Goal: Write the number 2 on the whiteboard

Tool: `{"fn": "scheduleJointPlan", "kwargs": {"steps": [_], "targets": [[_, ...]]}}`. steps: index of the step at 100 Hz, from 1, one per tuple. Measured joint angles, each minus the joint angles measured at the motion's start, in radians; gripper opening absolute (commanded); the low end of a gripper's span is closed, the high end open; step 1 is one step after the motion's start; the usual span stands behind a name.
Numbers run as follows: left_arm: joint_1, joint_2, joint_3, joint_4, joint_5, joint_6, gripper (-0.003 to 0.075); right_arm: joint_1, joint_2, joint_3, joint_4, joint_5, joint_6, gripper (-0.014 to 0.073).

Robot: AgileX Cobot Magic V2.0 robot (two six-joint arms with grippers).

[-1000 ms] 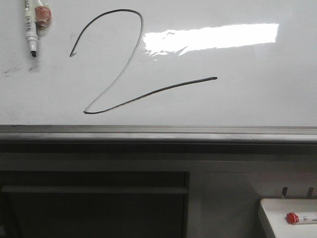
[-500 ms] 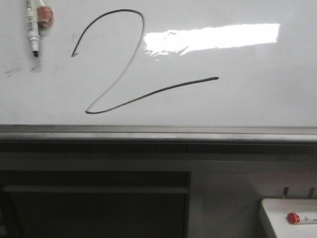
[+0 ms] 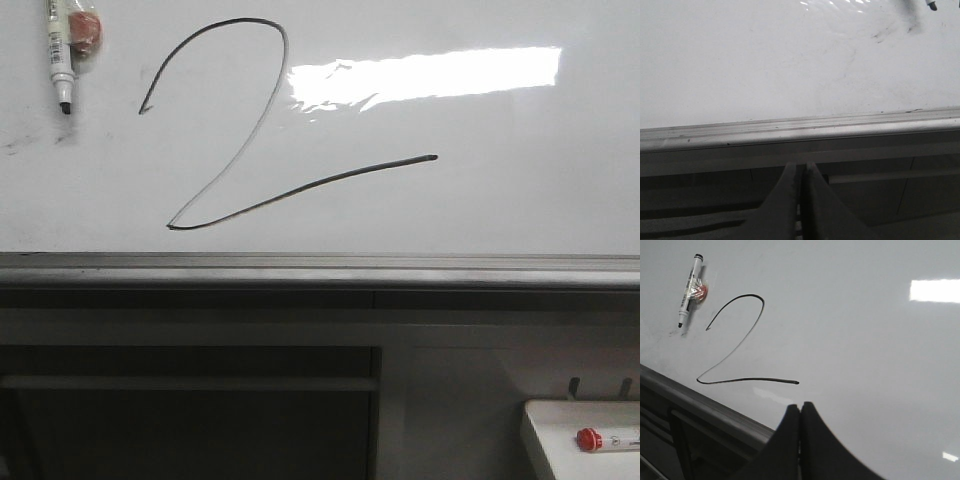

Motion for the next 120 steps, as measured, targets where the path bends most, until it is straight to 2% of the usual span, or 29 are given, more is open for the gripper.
{"fn": "scheduleJointPlan", "kwargs": {"steps": [51, 58, 64, 71, 83, 88, 93, 103, 120], "targets": [[0.0, 0.0, 0.0, -0.002, 0.0, 0.0, -0.002, 0.0, 0.0, 0.0, 0.0, 0.0, 0.0, -0.0071], [0.0, 0.0, 0.0, -0.002, 0.0, 0.0, -0.002, 0.0, 0.0, 0.005, -0.044, -0.014, 0.0, -0.0071], [0.0, 0.0, 0.0, -0.002, 0.0, 0.0, -0.002, 0.0, 0.0, 0.017, -0.136, -0.054, 0.026, -0.0071], [0.0, 0.0, 0.0, -0.002, 0.0, 0.0, -0.002, 0.0, 0.0, 0.05, -0.3, -0.122, 0.157, -0.0071], [0.0, 0.0, 0.0, -0.002, 0.0, 0.0, -0.002, -0.027, 0.0, 0.161, -0.613, -0.242, 0.567, -0.0071], [0.0, 0.0, 0.0, -0.002, 0.0, 0.0, -0.002, -0.047, 0.0, 0.193, -0.718, -0.232, 0.751, -0.0071], [0.0, 0.0, 0.0, -0.004, 0.0, 0.0, -0.002, -0.072, 0.0, 0.195, -0.819, -0.171, 0.862, -0.0071], [0.0, 0.0, 0.0, -0.004, 0.001, 0.0, -0.002, -0.115, -0.011, 0.195, -0.952, -0.078, 0.956, -0.0071], [0.0, 0.0, 0.0, -0.004, 0.001, 0.0, -0.002, -0.174, -0.096, 0.195, -1.006, 0.08, 0.989, -0.0071]]}}
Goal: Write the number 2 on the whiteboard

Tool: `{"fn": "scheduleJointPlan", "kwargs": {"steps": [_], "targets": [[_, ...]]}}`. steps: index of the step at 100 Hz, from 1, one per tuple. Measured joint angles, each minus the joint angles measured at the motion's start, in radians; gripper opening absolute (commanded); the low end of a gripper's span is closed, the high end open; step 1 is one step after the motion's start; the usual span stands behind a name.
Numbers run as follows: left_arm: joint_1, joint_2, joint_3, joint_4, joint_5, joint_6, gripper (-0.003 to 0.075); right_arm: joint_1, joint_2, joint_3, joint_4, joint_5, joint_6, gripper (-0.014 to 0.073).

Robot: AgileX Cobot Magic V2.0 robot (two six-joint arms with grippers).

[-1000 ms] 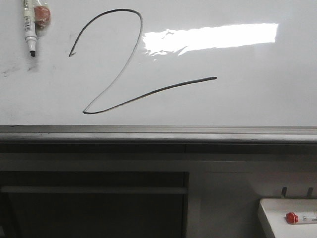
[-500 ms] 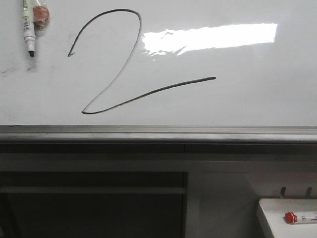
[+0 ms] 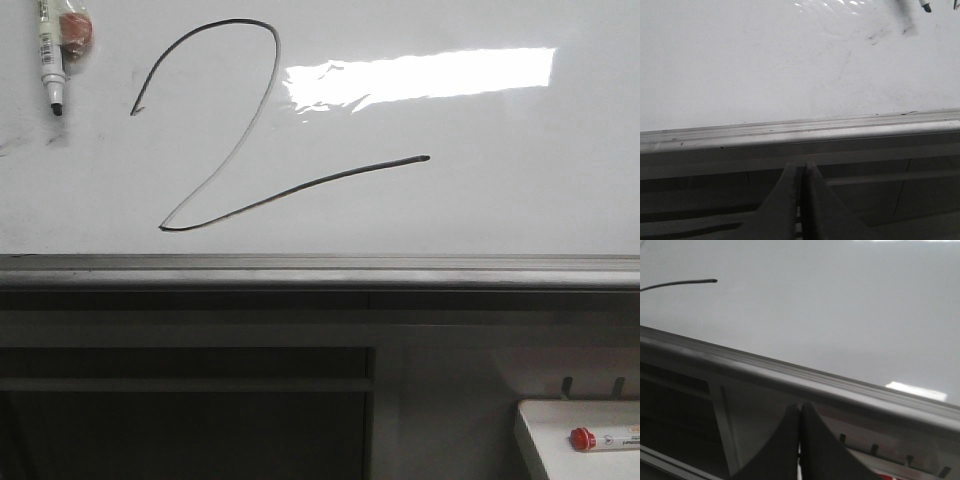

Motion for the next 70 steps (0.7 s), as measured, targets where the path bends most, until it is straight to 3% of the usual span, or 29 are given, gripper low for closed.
{"fn": "scheduleJointPlan", "kwargs": {"steps": [17, 70], "targets": [[0.0, 0.0, 0.0, 0.0, 0.0, 0.0, -0.002, -0.012, -0.159, 0.0, -0.002, 0.204, 0.005, -0.0071], [0.0, 0.0, 0.0, -0.002, 0.0, 0.0, -0.002, -0.021, -0.183, 0.0, -0.002, 0.211, 0.005, -0.0071]]}}
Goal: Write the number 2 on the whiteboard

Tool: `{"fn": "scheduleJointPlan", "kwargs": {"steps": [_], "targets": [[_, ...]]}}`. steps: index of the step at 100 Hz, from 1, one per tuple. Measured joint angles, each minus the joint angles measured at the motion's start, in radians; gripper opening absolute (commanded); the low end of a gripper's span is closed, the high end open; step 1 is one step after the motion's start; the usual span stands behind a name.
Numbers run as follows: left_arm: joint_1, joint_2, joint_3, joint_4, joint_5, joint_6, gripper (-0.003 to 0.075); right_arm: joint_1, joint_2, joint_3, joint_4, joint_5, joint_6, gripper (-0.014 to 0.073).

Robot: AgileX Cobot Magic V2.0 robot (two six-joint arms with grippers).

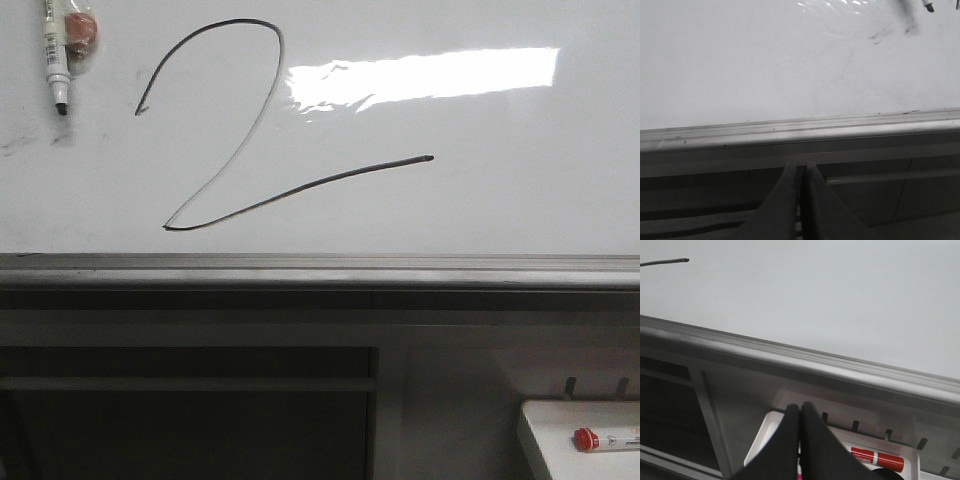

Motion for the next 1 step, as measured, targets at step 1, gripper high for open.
{"fn": "scheduleJointPlan", "kwargs": {"steps": [1], "targets": [[0.0, 0.0, 0.0, 0.0, 0.0, 0.0, -0.002, 0.0, 0.0, 0.0, 0.0, 0.0, 0.0, -0.0071]]}}
